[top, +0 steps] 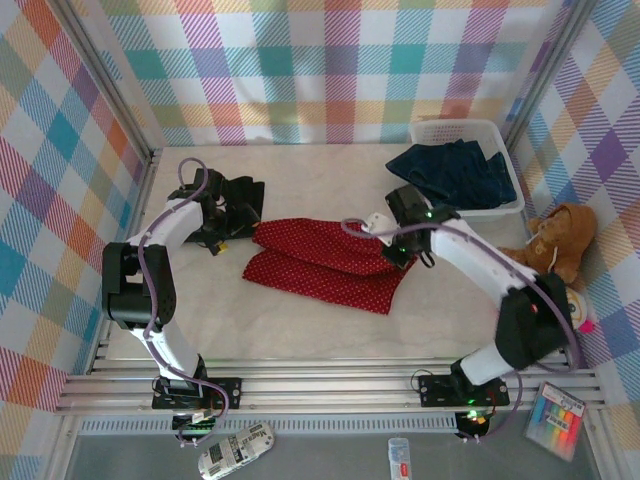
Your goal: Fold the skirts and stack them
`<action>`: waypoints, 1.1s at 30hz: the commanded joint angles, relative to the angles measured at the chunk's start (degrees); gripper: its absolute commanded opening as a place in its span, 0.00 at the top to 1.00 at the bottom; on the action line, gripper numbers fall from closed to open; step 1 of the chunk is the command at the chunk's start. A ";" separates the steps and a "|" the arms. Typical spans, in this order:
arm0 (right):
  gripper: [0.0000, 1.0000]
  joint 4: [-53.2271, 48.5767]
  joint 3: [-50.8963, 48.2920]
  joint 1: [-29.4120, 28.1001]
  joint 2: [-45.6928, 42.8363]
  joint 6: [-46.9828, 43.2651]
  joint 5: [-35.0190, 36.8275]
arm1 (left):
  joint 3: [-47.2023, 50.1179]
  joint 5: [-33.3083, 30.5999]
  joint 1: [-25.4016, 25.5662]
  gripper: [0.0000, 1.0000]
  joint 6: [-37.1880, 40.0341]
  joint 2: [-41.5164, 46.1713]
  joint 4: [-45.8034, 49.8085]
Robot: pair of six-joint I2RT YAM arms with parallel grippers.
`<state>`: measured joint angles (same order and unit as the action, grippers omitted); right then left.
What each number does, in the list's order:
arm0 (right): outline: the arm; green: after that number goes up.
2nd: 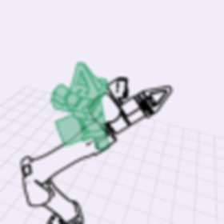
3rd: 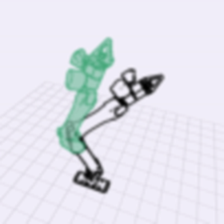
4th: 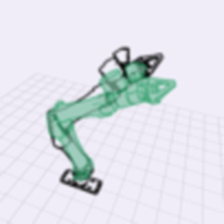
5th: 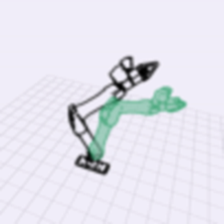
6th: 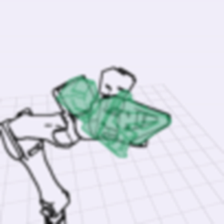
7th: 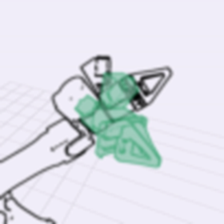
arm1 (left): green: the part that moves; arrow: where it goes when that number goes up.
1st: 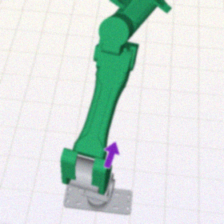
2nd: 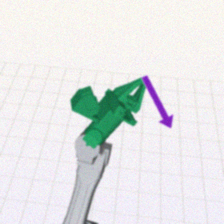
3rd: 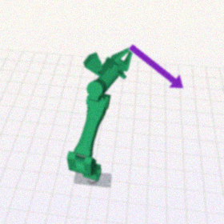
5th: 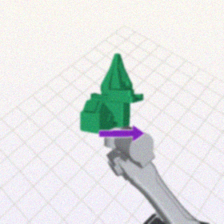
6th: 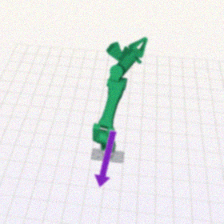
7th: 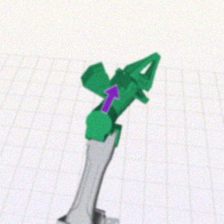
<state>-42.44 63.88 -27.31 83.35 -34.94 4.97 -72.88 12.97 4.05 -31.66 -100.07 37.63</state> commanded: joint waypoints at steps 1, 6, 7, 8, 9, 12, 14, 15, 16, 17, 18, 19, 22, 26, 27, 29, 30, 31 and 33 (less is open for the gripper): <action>1.00 3.27 -8.29 -0.98 -6.39 -9.76 4.17 | -0.33 2.35 0.75 0.03 1.02 2.05 2.42; 1.00 7.87 -18.21 -1.09 -13.04 -13.58 3.19 | 0.03 3.95 4.11 0.06 0.11 0.96 1.37; 1.00 8.18 -18.58 -1.04 -12.91 -13.01 3.24 | -0.48 4.29 4.78 0.08 0.13 0.19 1.14; 1.00 9.10 -19.21 -1.02 -12.70 -12.27 3.75 | -1.26 4.42 5.44 0.10 0.32 -0.99 1.21; 1.00 9.85 -19.84 -1.07 -12.31 -12.08 4.02 | -2.77 4.71 6.05 0.10 0.70 -2.46 1.68; 1.00 12.34 -20.97 -1.06 -11.58 -11.16 4.46 | -9.09 5.69 7.64 0.12 3.66 -7.28 4.65; 1.00 13.79 -21.16 -1.07 -11.26 -9.97 4.43 | -14.84 4.75 8.87 0.13 6.59 -11.33 8.55; 1.00 14.32 -21.16 -1.08 -11.12 -9.51 4.35 | -17.67 3.47 9.56 0.15 7.94 -13.73 10.77; 1.00 14.69 -21.16 -1.08 -10.97 -9.15 4.26 | -20.19 2.42 10.05 0.16 8.82 -15.66 12.27; 1.00 14.90 -21.08 -1.08 -10.76 -8.85 4.26 | -22.38 1.38 10.56 0.19 9.99 -17.68 13.49; 1.00 14.91 -20.95 -1.06 -10.67 -8.47 4.17 | -24.00 0.48 10.92 0.20 10.74 -19.34 14.14; 1.00 14.93 -20.99 -1.01 -10.65 -8.40 4.01 | -25.32 0.22 11.08 0.21 11.20 -20.71 14.43; 1.00 15.31 -21.16 -1.10 -11.05 -8.39 3.56 | -30.02 2.89 11.06 0.22 13.04 -25.43 16.06; 1.00 15.92 -21.25 -1.01 -11.76 -8.15 3.21 | -34.27 9.96 11.65 0.28 14.80 -29.31 16.60; 1.00 16.14 -21.25 -0.98 -11.81 -7.98 3.05 | -34.80 10.97 11.85 0.34 15.02 -29.60 16.31; 1.00 16.89 -21.20 -0.91 -11.81 -7.58 2.90 | -36.09 12.80 11.97 0.50 15.59 -29.86 16.07; 1.00 17.45 -20.93 -0.53 -12.03 -7.20 2.59 | -36.95 13.72 11.94 0.59 16.13 -29.96 16.35; 1.00 17.94 -20.44 0.08 -12.27 -6.80 1.87 | -37.99 13.84 11.86 0.69 16.73 -29.95 16.99; 1.00 18.86 -18.52 2.52 -13.39 -6.46 -1.00 | -40.04 13.48 10.83 0.90 17.42 -28.75 17.29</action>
<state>-26.37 43.18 -26.92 72.05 -42.96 7.84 -108.86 23.53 15.33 -16.86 -130.58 52.90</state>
